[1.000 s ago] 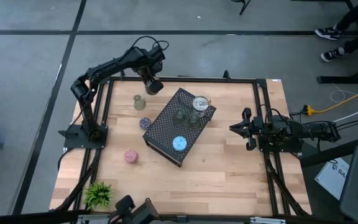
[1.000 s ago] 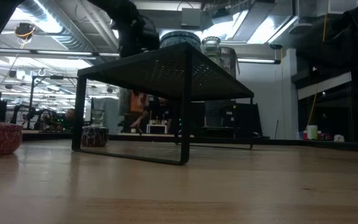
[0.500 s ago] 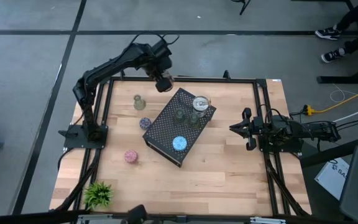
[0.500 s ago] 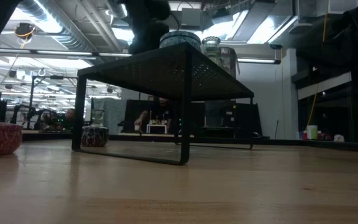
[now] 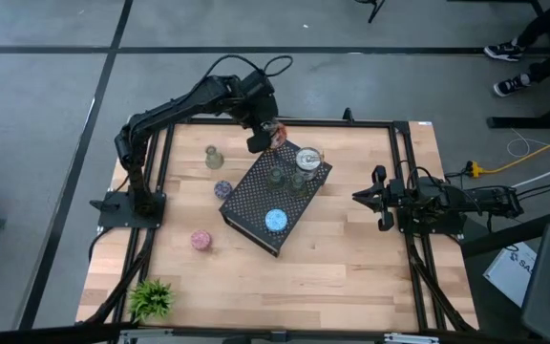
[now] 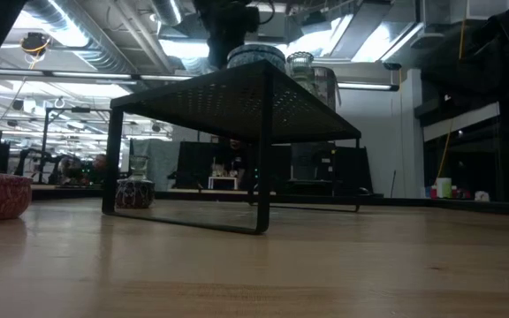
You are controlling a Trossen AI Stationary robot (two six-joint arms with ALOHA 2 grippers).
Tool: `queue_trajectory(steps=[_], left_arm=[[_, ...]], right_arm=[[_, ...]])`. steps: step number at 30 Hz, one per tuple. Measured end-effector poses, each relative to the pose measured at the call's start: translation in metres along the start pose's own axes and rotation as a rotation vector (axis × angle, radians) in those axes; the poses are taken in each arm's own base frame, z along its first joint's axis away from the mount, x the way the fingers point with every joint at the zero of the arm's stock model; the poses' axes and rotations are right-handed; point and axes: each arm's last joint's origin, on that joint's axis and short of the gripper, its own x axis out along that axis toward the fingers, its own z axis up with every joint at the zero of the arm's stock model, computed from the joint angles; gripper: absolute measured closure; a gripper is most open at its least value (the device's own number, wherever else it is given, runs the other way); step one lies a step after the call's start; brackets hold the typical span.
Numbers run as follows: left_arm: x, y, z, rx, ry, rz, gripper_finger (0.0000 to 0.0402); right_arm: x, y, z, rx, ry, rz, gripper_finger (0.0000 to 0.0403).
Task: Pick & Place candle stick holders
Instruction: Put the scented candle on the shelf
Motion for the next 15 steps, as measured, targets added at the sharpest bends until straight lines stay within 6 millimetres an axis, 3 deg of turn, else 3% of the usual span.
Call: queue_trajectory(steps=[5, 15], left_arm=[[0.005, -0.002, 0.003, 0.056, -0.017, -0.028, 0.0045], [0.041, -0.001, 0.005, 0.052, 0.056, -0.075, 0.0045]], right_arm=[[0.0, 0.0, 0.0, 0.0, 0.0, 0.0, 0.0355], [0.0, 0.0, 0.0, 0.0, 0.0, 0.0, 0.0355]])
